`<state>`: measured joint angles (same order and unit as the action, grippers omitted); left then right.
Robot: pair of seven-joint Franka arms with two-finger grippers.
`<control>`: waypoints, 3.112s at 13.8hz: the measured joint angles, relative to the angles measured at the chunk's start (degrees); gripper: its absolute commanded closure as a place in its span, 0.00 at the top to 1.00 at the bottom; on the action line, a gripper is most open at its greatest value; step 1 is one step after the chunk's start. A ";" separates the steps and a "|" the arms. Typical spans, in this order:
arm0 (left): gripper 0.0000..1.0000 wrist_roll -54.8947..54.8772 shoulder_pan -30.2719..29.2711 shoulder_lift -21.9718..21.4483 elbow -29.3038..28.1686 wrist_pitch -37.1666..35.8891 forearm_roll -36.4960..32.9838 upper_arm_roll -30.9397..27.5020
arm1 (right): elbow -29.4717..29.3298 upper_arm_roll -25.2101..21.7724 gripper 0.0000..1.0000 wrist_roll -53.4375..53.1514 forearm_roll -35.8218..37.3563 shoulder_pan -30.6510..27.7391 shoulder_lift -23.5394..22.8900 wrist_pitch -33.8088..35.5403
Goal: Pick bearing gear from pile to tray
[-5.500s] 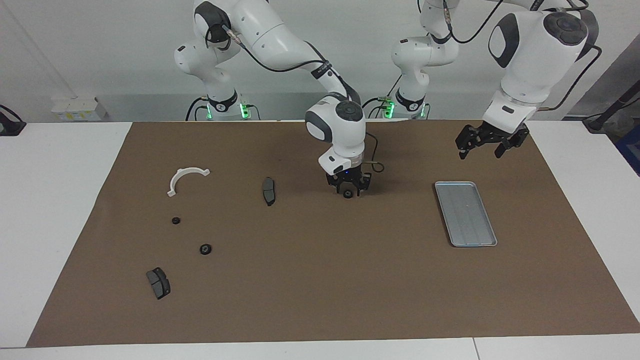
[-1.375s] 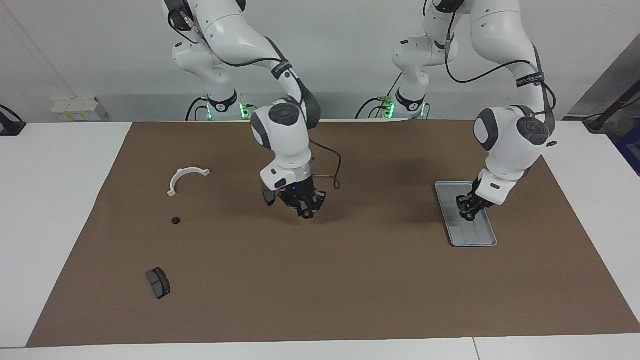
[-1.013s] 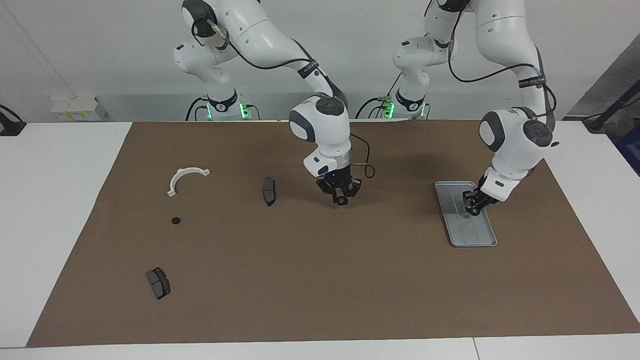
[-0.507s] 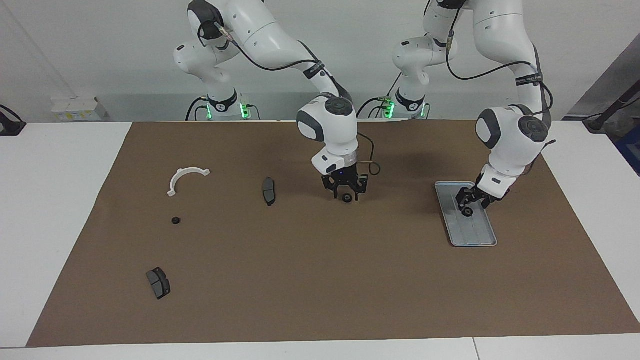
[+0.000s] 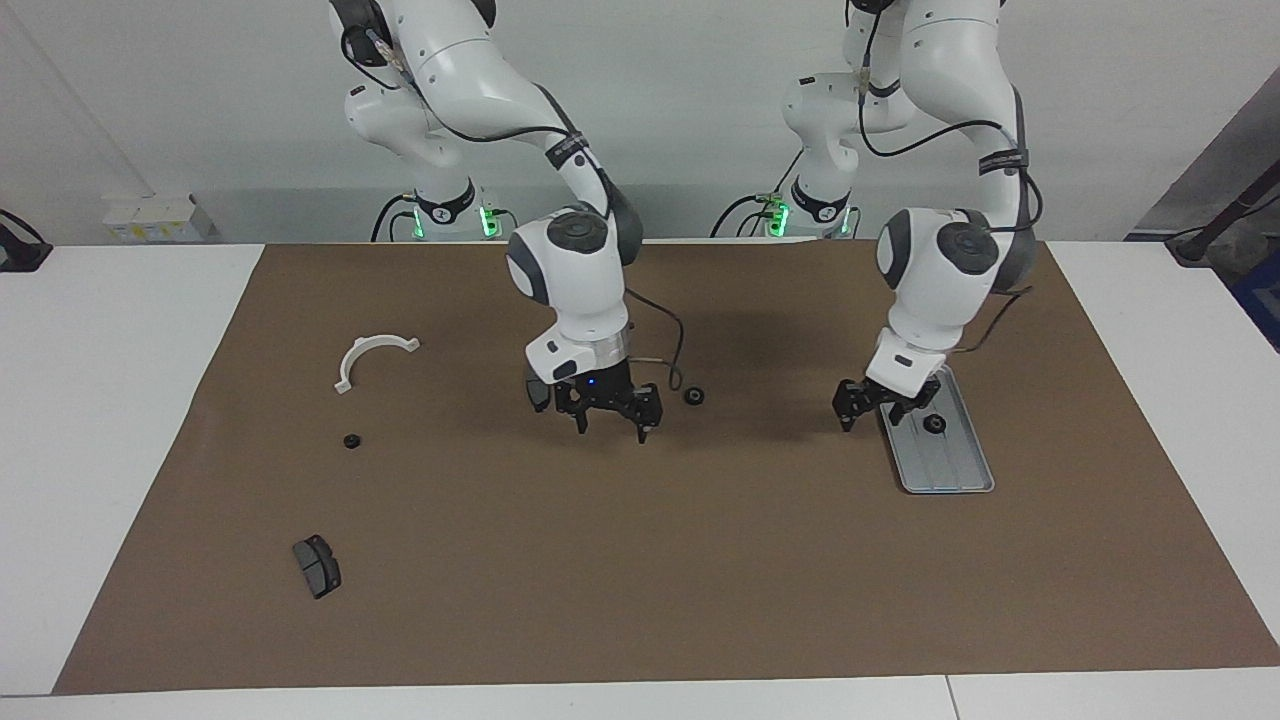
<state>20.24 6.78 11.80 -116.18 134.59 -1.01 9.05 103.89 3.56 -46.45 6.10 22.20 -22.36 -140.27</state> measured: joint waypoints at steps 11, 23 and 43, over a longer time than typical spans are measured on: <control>0.74 18.87 20.15 1.93 -3.02 6.11 0.00 0.05 | 11.43 -0.06 1.00 30.94 -0.03 -21.75 6.78 0.01; 0.61 18.86 21.42 3.65 -5.34 9.76 -0.01 -0.04 | 14.98 0.25 0.35 45.18 -0.48 -31.28 5.81 0.07; 0.16 7.58 3.67 3.21 5.06 -2.95 -1.18 -2.00 | 16.51 0.47 0.30 45.18 -2.72 -31.25 7.23 3.81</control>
<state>27.83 10.45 15.02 -111.12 131.64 -2.19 7.05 120.40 4.03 -1.27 3.38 -9.05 -15.14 -136.45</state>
